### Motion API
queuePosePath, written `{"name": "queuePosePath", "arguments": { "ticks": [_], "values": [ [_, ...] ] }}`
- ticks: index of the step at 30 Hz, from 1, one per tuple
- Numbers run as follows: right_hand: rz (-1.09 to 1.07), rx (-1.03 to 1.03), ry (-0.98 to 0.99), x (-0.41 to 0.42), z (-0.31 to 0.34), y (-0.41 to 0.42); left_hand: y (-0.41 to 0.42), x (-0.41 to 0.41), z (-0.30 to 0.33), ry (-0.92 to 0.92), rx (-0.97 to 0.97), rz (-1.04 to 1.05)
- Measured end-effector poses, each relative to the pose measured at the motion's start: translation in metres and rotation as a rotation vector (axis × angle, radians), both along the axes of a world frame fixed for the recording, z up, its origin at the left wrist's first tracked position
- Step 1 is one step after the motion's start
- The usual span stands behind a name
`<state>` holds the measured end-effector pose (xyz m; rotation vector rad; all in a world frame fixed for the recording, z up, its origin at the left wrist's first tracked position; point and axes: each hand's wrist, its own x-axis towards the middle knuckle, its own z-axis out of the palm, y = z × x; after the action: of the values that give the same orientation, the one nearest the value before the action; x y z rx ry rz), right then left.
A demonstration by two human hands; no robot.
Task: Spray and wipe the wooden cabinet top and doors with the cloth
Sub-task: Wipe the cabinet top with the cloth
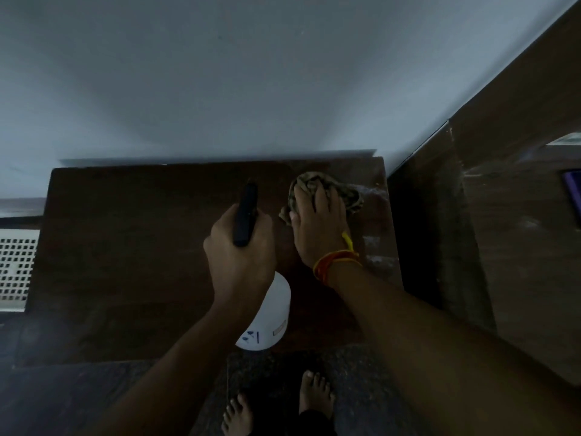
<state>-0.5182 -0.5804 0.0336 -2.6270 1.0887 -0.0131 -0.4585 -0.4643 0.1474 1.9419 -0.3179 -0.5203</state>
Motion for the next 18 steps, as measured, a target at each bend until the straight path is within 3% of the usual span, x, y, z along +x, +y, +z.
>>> {"name": "queuePosePath", "arguments": {
  "ticks": [18],
  "values": [
    [-0.019, -0.007, 0.004, 0.01, -0.001, -0.01, -0.009, 0.023, 0.0, 0.008, 0.03, 0.035]
  ]
}}
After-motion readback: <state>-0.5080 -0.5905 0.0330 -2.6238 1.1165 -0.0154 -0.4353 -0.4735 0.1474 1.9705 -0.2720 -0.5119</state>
